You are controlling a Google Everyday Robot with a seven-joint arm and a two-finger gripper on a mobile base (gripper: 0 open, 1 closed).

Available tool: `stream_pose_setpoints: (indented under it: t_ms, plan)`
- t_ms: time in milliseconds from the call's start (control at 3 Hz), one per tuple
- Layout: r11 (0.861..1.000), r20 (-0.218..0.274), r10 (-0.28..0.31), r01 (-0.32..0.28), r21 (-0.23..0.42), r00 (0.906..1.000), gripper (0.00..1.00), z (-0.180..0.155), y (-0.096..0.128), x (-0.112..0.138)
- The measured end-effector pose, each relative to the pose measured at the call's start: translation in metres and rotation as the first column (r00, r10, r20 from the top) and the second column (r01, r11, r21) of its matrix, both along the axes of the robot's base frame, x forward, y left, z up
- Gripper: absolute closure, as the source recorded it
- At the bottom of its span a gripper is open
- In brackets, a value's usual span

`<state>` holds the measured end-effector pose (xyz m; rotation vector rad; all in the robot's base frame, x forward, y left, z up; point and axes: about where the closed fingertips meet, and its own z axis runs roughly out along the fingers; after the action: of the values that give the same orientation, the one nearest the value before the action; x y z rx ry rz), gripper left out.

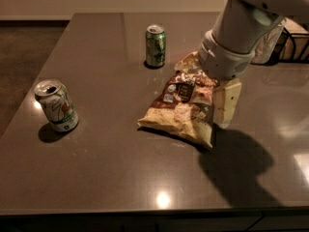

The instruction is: Move brown chip bag near 7up can

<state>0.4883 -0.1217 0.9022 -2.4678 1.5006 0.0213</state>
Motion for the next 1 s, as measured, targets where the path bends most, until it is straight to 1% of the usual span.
stream_pose_setpoints:
  t_ms: [333, 667, 1000]
  plan:
    - [0.998, -0.03, 0.019, -0.021, -0.062, 0.9994, 0.02, -0.021, 0.001, 0.01]
    - [0.994, -0.051, 0.02, -0.025, -0.104, 0.9985, 0.24, -0.032, -0.004, 0.015]
    - [0.991, -0.064, 0.005, -0.013, -0.132, 0.9979, 0.47, -0.038, -0.006, 0.018]
